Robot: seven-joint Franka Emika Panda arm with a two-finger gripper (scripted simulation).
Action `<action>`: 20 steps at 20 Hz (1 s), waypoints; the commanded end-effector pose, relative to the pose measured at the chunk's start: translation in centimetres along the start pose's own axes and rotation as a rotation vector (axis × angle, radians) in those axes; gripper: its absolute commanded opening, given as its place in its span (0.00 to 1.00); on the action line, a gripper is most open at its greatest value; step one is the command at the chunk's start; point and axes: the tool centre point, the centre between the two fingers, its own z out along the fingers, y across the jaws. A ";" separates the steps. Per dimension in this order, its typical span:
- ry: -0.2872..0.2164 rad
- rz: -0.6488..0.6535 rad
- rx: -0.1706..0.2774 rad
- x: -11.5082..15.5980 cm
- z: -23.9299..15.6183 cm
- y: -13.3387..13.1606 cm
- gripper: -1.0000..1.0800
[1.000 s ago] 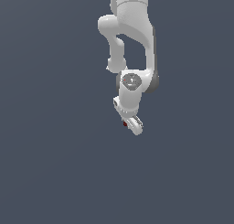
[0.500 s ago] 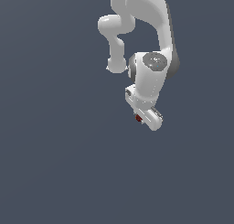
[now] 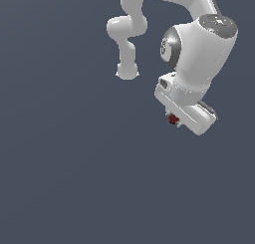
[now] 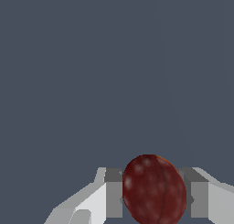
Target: Pick up the object and move it to a goal position.
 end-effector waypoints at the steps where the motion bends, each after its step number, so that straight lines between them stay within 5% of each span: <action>1: 0.000 0.001 -0.001 -0.8 -2.1 -1.1 0.00; 20: -0.002 -0.001 0.000 -3.7 -9.9 -5.9 0.00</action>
